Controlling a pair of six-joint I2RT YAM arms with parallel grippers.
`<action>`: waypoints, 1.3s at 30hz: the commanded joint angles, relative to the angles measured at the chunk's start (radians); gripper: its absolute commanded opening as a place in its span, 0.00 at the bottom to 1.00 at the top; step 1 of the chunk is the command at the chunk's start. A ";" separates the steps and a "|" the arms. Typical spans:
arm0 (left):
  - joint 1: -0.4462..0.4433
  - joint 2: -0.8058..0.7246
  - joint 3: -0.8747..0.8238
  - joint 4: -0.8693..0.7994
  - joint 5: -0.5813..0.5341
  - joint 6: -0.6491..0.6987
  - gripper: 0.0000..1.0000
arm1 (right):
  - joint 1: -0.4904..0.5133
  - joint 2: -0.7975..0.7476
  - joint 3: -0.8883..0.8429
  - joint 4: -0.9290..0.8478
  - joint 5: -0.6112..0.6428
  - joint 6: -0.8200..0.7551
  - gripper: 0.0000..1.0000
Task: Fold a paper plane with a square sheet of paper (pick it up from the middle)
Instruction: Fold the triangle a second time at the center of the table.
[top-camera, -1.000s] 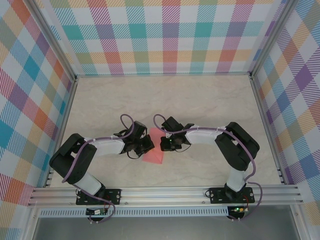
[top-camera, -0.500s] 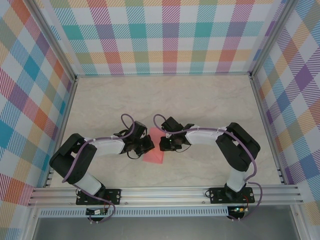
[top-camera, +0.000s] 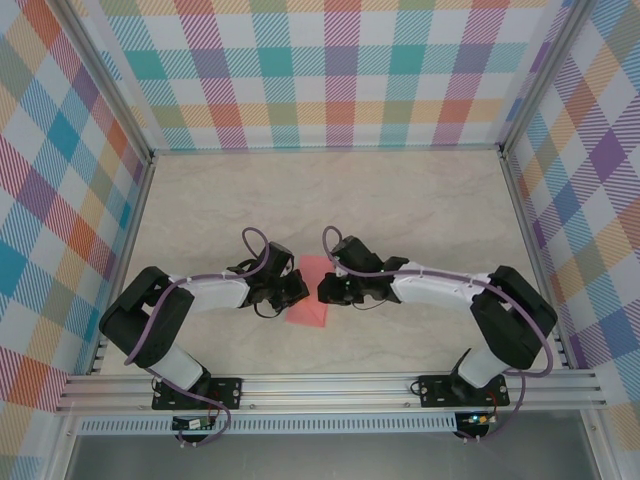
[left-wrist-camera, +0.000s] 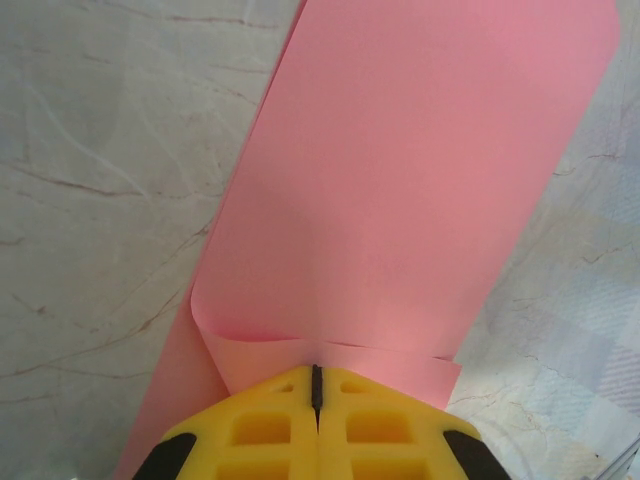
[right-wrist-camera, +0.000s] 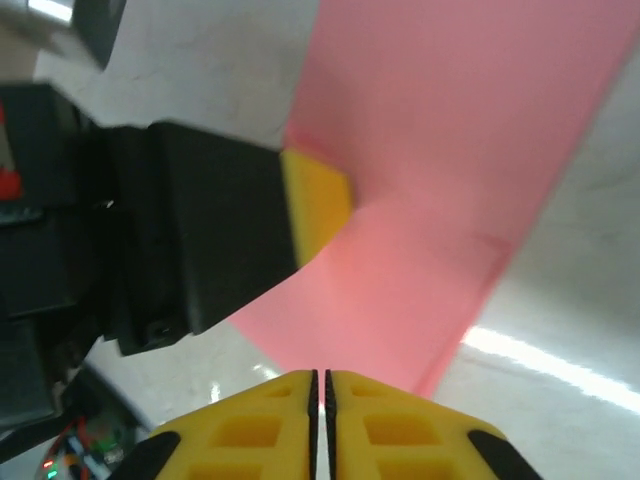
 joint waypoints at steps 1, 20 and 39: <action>0.006 0.011 -0.035 -0.063 -0.021 0.017 0.00 | 0.035 0.045 0.002 0.082 -0.072 0.063 0.10; 0.005 0.017 -0.029 -0.061 -0.009 0.020 0.00 | 0.046 0.184 0.019 0.120 -0.060 0.114 0.09; 0.005 0.032 -0.035 -0.054 -0.007 0.021 0.00 | 0.047 0.173 -0.041 0.020 -0.016 0.104 0.10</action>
